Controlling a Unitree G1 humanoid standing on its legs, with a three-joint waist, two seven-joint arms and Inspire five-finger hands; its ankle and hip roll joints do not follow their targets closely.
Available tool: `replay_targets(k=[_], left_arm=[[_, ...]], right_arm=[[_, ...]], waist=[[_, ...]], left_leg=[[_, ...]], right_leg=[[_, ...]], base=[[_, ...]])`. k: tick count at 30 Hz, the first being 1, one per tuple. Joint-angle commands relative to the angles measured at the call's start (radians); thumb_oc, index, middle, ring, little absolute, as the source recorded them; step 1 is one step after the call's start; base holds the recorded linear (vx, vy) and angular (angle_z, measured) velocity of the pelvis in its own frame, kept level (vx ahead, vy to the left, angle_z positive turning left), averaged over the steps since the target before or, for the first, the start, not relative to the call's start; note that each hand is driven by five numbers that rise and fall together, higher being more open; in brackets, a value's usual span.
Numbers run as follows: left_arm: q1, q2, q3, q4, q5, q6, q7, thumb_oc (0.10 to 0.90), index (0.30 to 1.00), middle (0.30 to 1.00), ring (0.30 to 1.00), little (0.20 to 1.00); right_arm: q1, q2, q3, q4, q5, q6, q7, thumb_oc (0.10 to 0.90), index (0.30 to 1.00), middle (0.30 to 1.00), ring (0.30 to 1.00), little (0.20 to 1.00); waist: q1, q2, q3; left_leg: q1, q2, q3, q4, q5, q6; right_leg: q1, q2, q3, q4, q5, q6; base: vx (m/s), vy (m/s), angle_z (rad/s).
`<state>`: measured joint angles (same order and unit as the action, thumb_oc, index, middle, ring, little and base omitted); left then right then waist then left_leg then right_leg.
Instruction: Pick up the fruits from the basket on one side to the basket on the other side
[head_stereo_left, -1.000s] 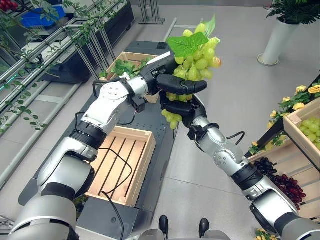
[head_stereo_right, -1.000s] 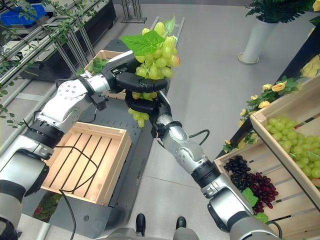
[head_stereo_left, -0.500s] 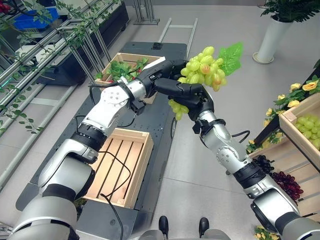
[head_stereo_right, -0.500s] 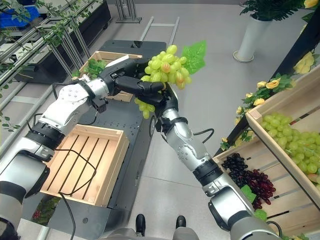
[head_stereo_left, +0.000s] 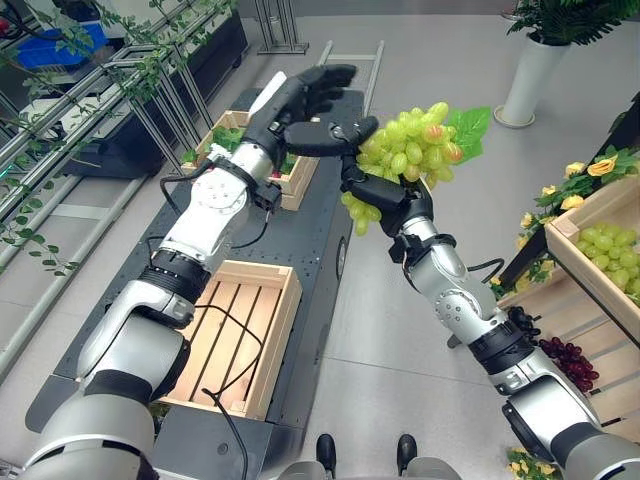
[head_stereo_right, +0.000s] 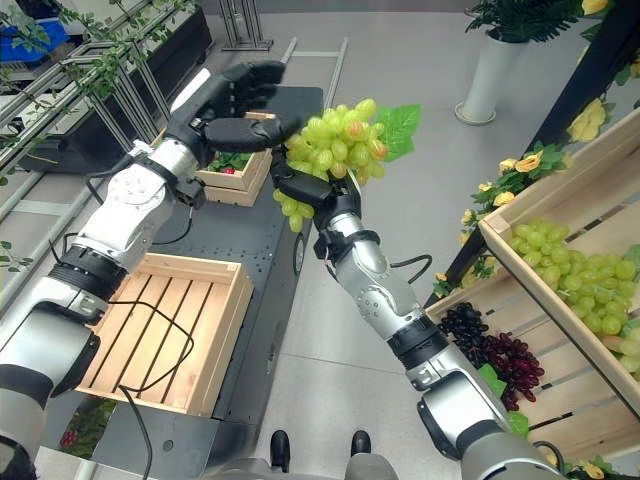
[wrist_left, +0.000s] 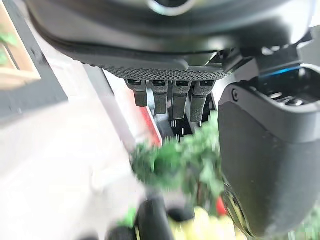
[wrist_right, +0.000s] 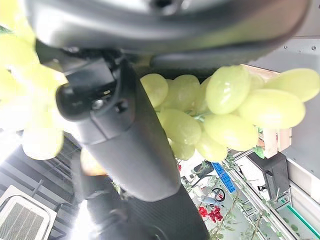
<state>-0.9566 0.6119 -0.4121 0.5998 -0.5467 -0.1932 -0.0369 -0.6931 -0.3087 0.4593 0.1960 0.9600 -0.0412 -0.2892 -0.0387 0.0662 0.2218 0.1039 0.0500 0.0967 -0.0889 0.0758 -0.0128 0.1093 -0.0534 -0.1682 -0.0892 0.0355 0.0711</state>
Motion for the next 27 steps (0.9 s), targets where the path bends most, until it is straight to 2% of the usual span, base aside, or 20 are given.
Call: replay_targets(k=[1,7,9,10,12,20,27], left_arm=[[0.014,-0.005,0.070,0.118,-0.064,-0.134,0.061,0.800,0.900,0.900,0.900,0.900],[0.099,-0.032,0.126,0.098,-0.095,-0.143,0.034,0.800,0.900,0.900,0.900,0.900],[0.131,-0.037,0.146,0.087,-0.104,-0.136,0.007,0.800,0.900,0.900,0.900,0.900],[0.135,-0.038,0.148,0.086,-0.102,-0.138,0.006,0.800,0.900,0.900,0.900,0.900],[0.175,-0.043,0.164,0.070,-0.077,-0.145,0.003,0.800,0.900,0.900,0.900,0.900],[0.288,-0.076,0.180,0.037,0.015,-0.134,0.020,0.800,0.900,0.900,0.900,0.900],[0.390,-0.126,0.195,0.048,0.054,-0.134,0.040,0.800,0.900,0.900,0.900,0.900]], right_arm=[[-0.086,0.093,-0.100,-0.021,-0.028,-0.145,0.039,0.400,0.300,0.300,0.300,0.300],[-0.042,0.076,-0.107,-0.033,-0.071,-0.095,0.065,0.400,0.300,0.300,0.300,0.300],[-0.024,0.053,-0.109,-0.037,-0.097,-0.039,0.088,0.400,0.300,0.300,0.300,0.300],[-0.021,0.050,-0.110,-0.037,-0.100,-0.035,0.092,0.400,0.300,0.300,0.300,0.300],[0.018,0.015,-0.115,-0.047,-0.113,0.020,0.138,0.400,0.300,0.300,0.300,0.300],[0.114,-0.067,-0.159,-0.113,-0.149,0.084,0.257,0.400,0.300,0.300,0.300,0.300],[0.193,-0.166,-0.195,-0.208,-0.153,0.189,0.394,0.400,0.300,0.300,0.300,0.300]], waist=[[0.010,-0.035,-0.221],[0.001,-0.044,-0.220],[-0.004,-0.049,-0.219],[-0.005,-0.049,-0.218],[-0.014,-0.054,-0.215],[-0.046,-0.071,-0.206],[-0.089,-0.086,-0.197]], left_leg=[[0.009,-0.032,-0.013,0.002,-0.091,-0.009],[0.013,-0.030,-0.003,0.002,-0.093,-0.007],[0.016,-0.029,0.003,0.002,-0.094,-0.006],[0.016,-0.029,0.004,0.002,-0.094,-0.006],[0.019,-0.027,0.016,0.002,-0.095,-0.005],[0.026,-0.022,0.054,0.002,-0.101,0.000],[0.040,-0.014,0.107,0.002,-0.106,0.001]], right_leg=[[0.004,-0.022,0.007,0.002,-0.024,-0.019],[0.001,-0.020,0.023,0.002,-0.023,-0.020],[0.000,-0.019,0.030,0.002,-0.020,-0.020],[-0.001,-0.019,0.030,0.002,-0.019,-0.019],[-0.003,-0.020,0.037,0.002,-0.016,-0.016],[-0.016,-0.016,0.073,0.002,-0.002,-0.007],[-0.029,-0.010,0.123,0.002,0.013,0.006]], base=[[0.00,0.000,0.00],[0.00,0.008,-0.02],[0.02,0.035,-0.14],[0.02,0.050,-0.13],[0.01,0.043,-0.08],[-0.01,0.045,-0.14],[0.00,0.063,-0.25]])
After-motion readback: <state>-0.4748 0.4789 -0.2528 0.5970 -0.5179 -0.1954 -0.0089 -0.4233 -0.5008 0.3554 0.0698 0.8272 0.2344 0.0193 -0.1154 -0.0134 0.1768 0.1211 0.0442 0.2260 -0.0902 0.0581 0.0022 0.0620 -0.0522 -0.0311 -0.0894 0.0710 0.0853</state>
